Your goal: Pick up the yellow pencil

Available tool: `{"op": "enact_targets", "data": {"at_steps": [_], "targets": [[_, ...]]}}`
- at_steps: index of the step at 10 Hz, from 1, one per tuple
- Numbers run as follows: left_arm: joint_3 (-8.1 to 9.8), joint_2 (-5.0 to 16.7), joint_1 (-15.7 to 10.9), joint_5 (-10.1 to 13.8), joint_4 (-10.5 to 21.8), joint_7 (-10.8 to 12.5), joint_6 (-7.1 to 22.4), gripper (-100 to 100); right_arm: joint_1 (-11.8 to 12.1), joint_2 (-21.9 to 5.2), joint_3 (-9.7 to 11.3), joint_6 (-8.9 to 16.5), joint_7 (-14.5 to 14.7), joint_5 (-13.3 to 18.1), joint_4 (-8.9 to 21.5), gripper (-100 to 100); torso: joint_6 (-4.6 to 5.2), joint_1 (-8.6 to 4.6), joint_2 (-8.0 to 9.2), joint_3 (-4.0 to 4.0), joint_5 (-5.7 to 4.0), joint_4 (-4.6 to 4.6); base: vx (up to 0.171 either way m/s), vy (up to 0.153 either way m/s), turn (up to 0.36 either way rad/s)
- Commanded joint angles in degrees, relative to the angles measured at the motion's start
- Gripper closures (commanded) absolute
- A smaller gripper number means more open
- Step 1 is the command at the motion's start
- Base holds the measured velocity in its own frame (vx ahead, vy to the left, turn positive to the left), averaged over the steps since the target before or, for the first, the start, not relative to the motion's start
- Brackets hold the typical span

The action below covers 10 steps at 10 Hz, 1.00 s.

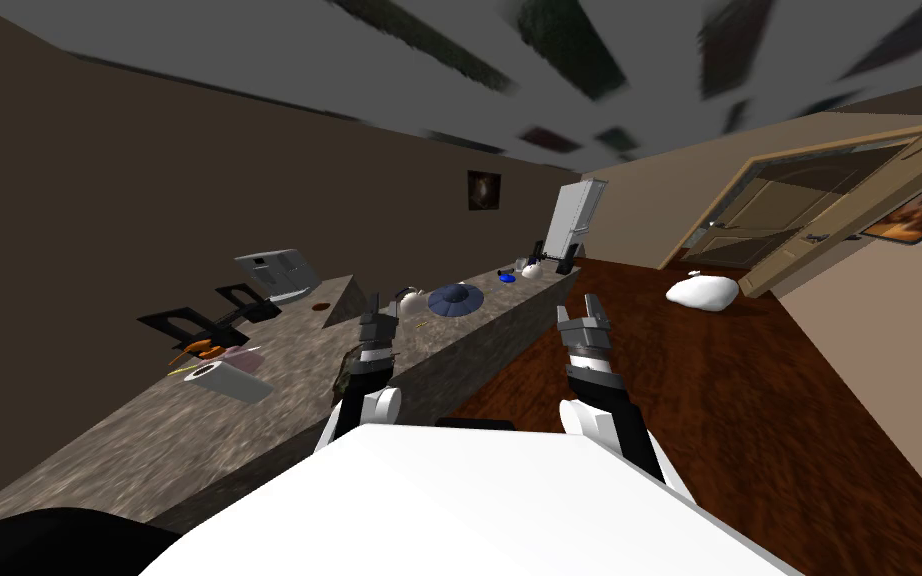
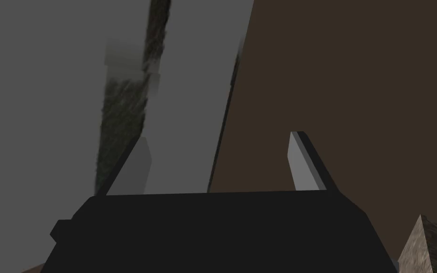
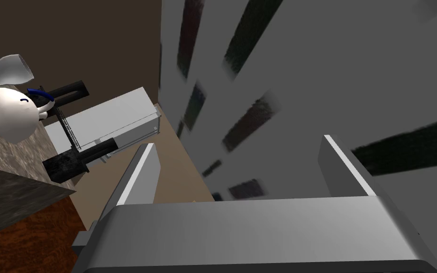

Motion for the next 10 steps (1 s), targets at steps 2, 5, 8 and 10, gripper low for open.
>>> {"op": "enact_targets", "data": {"at_steps": [2, 5, 8, 10], "targets": [[-0.25, 3.55, -1.76, 0.48, 0.96, -0.37, 0.96, -100, 0.0, 0.0, 0.0, 0.0, 0.0, 0.0, 0.0, 0, 0.0, -0.06, -0.01, -0.01, -0.01, 0.0, 0.003, -0.032, -0.006], [-0.73, 8.01, -5.92, 1.64, 3.52, -1.17, 3.52, -100, 0.0, 0.01, 0.01, 0.0, 0.0, 0.0, 0.0, 0, 0.01, -0.27, 0.0, 0.0, -0.06, 0.0, -0.004, -0.074, -0.011], [-1.05, 10.59, -9.72, 2.74, 6.21, -1.84, 6.15, -100, 0.0, 0.01, 0.01, 0.0, 0.0, 0.0, 0.0, 0, 0.01, -0.36, -0.09, -0.06, -0.08, -0.02, 0.015, -0.086, -0.012], [-1.28, 12.8, -13.57, 4.06, 9.69, -2.54, 9.51, -100, 0.0, 0.01, 0.01, 0.0, 0.0, 0.0, 0.0, 0, 0.01, -0.28, -0.06, -0.04, -0.06, -0.01, 0.012, -0.085, -0.022]]}}
